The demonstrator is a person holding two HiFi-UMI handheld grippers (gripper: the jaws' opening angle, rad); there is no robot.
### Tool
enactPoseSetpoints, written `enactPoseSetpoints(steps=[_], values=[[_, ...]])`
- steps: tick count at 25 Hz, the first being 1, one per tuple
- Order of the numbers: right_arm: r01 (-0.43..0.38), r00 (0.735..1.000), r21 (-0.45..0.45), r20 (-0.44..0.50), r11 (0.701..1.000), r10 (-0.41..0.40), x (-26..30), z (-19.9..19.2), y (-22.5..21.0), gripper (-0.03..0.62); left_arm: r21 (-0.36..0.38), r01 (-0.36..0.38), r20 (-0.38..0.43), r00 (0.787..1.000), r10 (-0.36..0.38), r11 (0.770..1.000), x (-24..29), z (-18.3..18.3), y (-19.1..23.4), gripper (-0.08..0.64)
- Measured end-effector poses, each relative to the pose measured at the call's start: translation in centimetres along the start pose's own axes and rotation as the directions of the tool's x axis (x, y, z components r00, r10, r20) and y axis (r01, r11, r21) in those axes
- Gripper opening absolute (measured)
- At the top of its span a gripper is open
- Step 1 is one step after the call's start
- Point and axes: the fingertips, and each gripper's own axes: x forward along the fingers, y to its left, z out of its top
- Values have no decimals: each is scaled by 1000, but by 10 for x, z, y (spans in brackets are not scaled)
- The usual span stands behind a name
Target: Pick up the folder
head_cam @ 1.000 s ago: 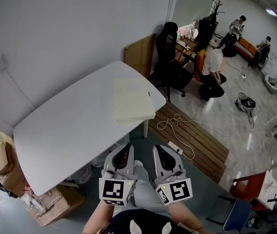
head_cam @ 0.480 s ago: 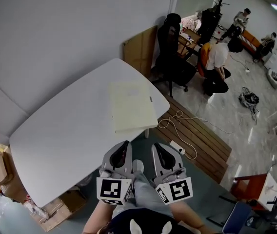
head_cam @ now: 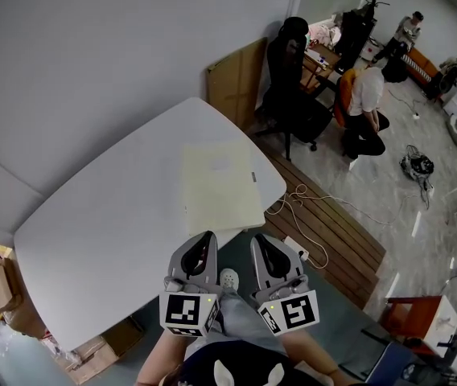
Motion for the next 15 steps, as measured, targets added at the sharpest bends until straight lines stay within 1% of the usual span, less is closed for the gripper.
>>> enactPoseSetpoints(steps=[5, 15], values=[[-6, 1000, 17, -7, 1000, 6, 24, -3, -21, 12, -6, -7, -14, 1000, 7, 1000, 27, 3, 12, 3], [-48, 998, 48, -40, 998, 50, 69, -12, -46, 12, -24, -16, -49, 999, 15, 1000, 70, 3, 29, 5]])
